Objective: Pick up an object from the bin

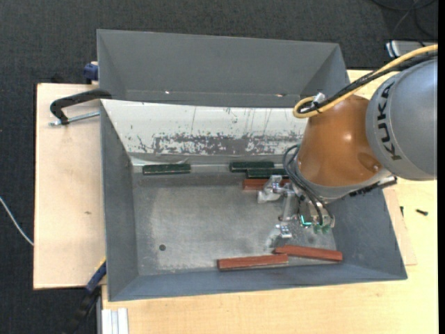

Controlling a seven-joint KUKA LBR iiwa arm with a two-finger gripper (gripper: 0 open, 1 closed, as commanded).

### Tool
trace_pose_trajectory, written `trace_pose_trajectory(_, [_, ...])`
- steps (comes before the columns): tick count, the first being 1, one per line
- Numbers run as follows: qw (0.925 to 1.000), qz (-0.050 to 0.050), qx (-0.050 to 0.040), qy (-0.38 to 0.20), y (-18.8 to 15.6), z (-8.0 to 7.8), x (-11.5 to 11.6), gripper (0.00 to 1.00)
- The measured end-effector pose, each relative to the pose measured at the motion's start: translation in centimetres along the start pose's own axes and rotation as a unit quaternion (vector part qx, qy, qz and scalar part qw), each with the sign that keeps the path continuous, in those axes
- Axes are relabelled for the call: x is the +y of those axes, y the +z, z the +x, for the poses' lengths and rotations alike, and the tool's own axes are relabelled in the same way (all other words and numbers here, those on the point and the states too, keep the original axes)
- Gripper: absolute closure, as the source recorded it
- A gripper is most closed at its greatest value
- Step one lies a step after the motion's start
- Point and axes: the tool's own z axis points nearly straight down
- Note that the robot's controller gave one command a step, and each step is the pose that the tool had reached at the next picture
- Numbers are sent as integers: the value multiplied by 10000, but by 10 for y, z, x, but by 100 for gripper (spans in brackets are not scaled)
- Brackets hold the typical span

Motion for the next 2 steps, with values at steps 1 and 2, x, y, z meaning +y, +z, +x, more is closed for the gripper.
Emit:
trace_pose_trajectory(1, [10000, 0, -43, 0, -4, -2, 0, 0])
trace_pose_trajectory(2, [9999, -1, -62, -98, -4, -56, -19, 0])
